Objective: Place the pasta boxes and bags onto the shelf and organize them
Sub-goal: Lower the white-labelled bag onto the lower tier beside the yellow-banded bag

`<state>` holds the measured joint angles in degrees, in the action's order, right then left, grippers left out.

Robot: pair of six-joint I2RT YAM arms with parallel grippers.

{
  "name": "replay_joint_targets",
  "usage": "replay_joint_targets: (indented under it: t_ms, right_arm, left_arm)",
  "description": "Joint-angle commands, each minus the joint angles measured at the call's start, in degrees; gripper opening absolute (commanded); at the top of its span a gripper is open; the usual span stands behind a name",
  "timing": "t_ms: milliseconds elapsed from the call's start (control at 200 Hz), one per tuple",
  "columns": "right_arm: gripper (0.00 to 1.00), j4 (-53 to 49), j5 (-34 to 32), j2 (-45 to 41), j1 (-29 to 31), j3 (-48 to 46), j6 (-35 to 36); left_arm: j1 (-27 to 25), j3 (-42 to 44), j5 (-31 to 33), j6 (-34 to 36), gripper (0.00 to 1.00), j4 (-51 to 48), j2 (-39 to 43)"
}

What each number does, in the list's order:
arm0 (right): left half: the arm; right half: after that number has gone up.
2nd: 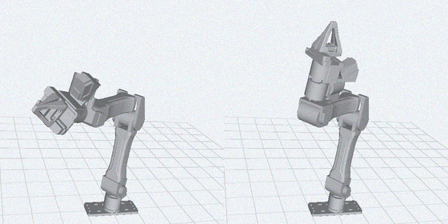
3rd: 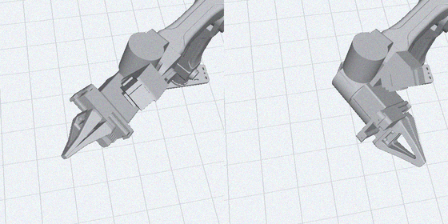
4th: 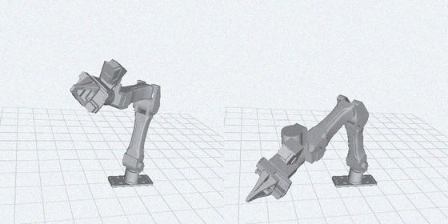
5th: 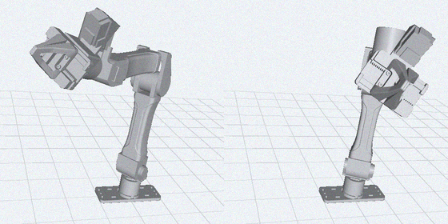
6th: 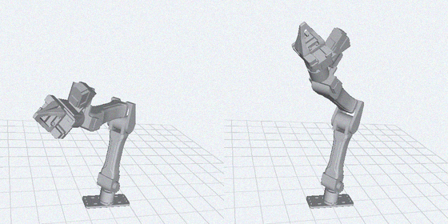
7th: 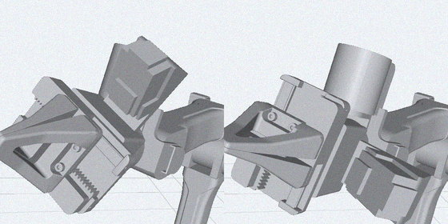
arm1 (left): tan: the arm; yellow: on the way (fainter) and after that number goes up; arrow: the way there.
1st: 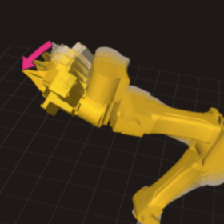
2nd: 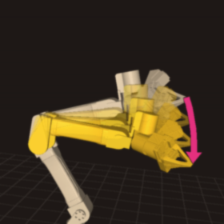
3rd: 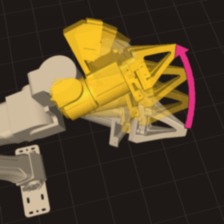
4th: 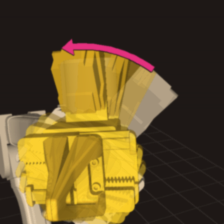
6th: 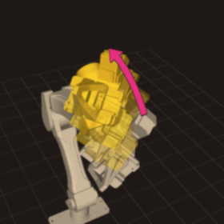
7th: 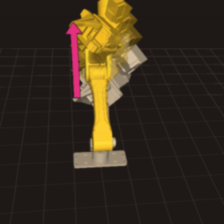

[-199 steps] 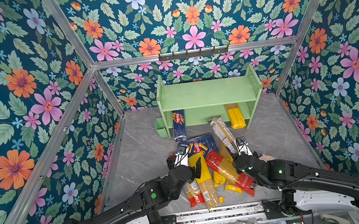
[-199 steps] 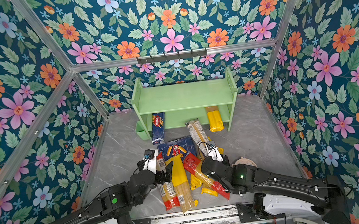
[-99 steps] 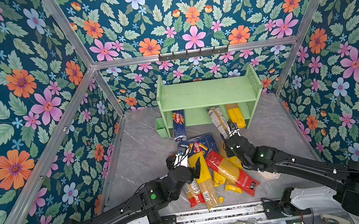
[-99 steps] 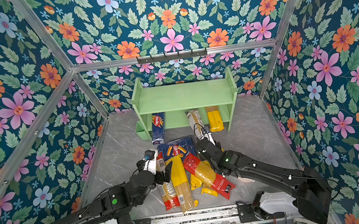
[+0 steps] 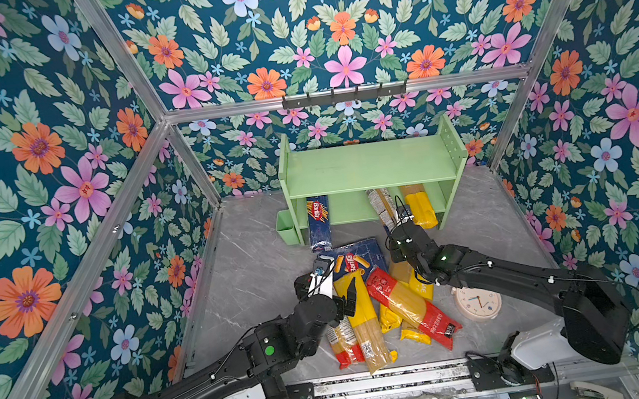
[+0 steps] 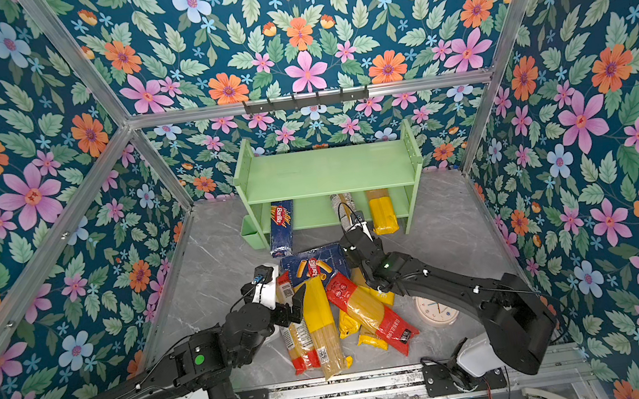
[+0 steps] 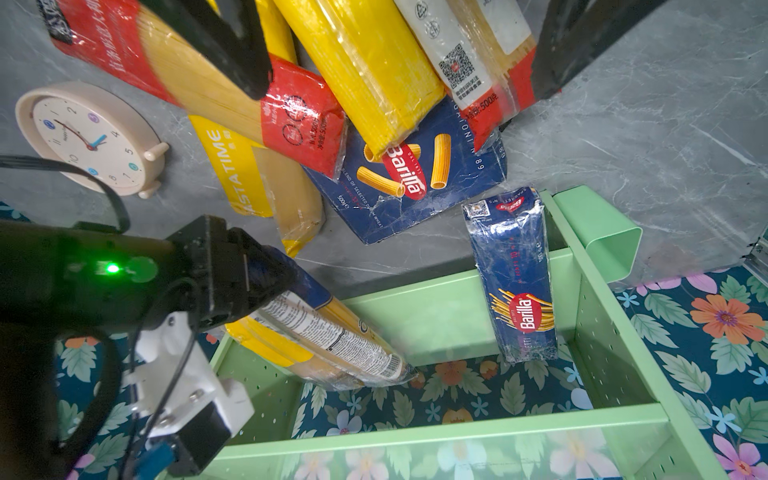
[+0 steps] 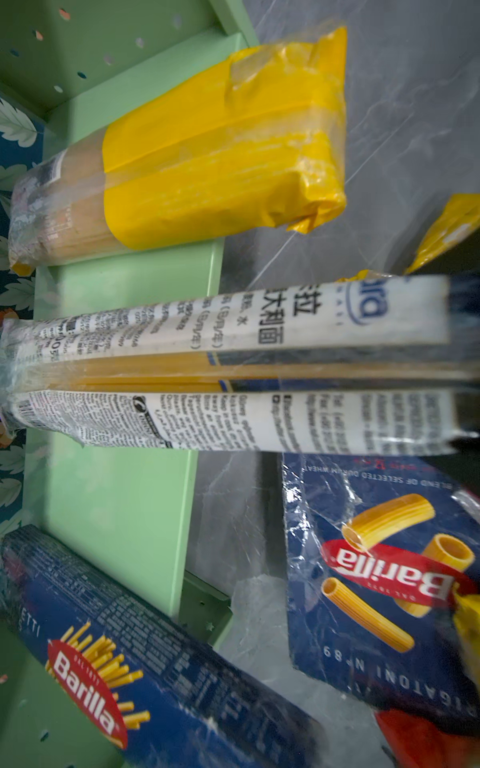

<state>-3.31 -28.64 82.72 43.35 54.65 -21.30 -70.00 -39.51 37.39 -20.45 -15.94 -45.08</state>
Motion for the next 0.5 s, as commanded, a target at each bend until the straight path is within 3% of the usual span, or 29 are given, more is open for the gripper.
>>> replay_joint_targets:
  t_ms: [0,495]
  right_arm:
    - [0.08,11.22,-2.3,2.54,-0.82,2.05,1.4]
    - [0.12,12.91,0.77,8.84,-6.89,6.62,2.47]
  left_arm:
    - [0.08,-0.73,0.85,0.25,1.0,-0.35,0.64]
    - [0.12,-1.05,2.71,-0.43,1.0,-2.86,2.46]
